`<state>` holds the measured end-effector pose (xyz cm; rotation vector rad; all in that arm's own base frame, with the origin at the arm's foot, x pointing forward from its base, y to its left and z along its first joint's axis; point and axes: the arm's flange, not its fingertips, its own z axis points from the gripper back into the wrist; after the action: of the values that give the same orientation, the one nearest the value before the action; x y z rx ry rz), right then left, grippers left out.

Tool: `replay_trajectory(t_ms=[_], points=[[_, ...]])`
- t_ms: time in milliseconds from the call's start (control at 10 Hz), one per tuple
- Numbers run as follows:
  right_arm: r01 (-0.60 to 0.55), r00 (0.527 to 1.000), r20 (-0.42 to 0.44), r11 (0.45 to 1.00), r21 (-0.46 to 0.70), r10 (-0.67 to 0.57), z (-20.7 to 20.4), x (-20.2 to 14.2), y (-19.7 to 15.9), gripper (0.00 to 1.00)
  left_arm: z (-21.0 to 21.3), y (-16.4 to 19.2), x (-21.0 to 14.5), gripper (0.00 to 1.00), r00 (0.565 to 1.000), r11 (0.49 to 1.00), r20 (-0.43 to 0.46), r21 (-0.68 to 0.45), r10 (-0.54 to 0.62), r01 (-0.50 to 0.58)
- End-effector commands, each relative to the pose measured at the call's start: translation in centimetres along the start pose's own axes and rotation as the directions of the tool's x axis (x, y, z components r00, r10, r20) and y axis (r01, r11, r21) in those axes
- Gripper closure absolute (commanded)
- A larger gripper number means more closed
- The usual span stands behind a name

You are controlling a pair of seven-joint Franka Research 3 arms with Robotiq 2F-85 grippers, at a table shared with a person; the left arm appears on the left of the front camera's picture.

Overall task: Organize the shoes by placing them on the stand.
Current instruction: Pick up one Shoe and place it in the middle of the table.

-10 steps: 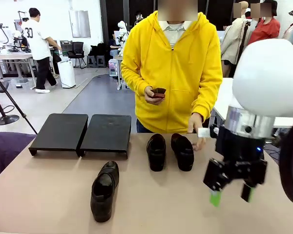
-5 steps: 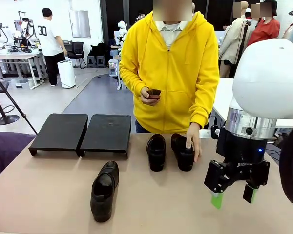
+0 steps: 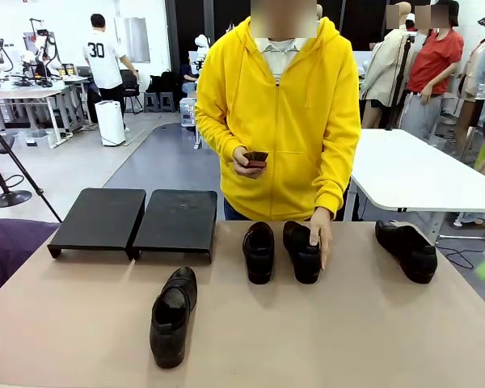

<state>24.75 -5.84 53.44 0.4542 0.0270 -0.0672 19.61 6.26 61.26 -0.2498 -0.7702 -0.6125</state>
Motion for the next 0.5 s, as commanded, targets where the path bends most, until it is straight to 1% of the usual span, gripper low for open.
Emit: replay_trajectory(t_ms=[0, 100, 200, 300, 400], points=[[0.039, 0.991, 0.115, 0.976, 0.212, -0.065, 0.2, 3.3, -6.0, 0.00, 0.1, -0.1, -0.1, 0.00, 1.000, 1.000, 0.000, -0.010, 0.002, -0.002], [0.042, 0.982, 0.156, 0.926, 0.375, -0.107, 0.0, 3.9, -8.8, 0.00, 0.1, -0.1, -0.1, 0.00, 1.000, 1.000, 0.000, -0.010, 0.002, -0.002], [0.031, 0.976, 0.179, 0.891, 0.454, -0.125, -0.5, 4.1, -10.4, 0.00, 0.1, -0.1, -0.1, 0.00, 1.000, 1.000, 0.000, -0.010, 0.002, -0.002], [0.051, 0.955, 0.232, 0.871, 0.489, -0.185, -1.2, 4.2, -11.1, 0.00, 0.1, -0.1, -0.1, 0.00, 1.000, 1.000, 0.000, -0.010, 0.002, -0.002], [0.127, 0.971, 0.146, 0.930, 0.346, -0.187, 0.8, 2.2, -10.8, 0.00, 0.1, -0.1, -0.1, 0.00, 1.000, 1.000, 0.000, -0.010, 0.002, -0.002]])
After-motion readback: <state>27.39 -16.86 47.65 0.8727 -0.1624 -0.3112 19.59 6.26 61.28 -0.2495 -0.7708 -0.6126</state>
